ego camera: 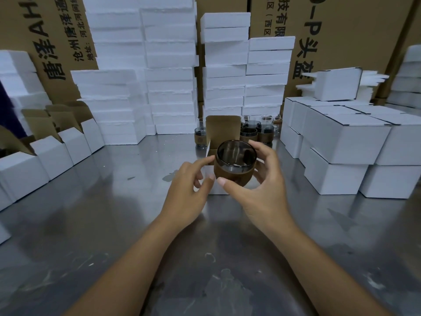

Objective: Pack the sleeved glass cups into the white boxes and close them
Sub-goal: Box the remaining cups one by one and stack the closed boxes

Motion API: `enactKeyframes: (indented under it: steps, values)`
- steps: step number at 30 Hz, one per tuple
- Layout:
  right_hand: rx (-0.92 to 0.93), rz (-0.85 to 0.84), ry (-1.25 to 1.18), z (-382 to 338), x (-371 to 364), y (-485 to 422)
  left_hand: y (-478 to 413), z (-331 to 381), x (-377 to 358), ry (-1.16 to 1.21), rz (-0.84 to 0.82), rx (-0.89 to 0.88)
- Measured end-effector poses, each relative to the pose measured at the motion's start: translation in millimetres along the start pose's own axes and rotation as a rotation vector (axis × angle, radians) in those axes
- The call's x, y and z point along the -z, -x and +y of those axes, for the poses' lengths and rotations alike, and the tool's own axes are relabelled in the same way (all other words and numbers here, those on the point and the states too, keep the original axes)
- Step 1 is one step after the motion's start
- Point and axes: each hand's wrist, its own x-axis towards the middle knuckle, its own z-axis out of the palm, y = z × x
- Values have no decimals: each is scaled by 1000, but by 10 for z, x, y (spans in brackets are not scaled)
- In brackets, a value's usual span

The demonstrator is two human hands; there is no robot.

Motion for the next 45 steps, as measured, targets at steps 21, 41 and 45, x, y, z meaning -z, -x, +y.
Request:
enactKeyframes:
  steps: [21, 41, 45]
  values:
    - [31, 11, 9, -82, 42, -37, 78, 127, 36, -136, 61, -327]
    - [91, -124, 381, -47, 66, -53, 72, 89, 11, -96, 38, -413]
    - [38, -212, 467, -18, 65, -45, 68, 84, 2, -85, 51, -422]
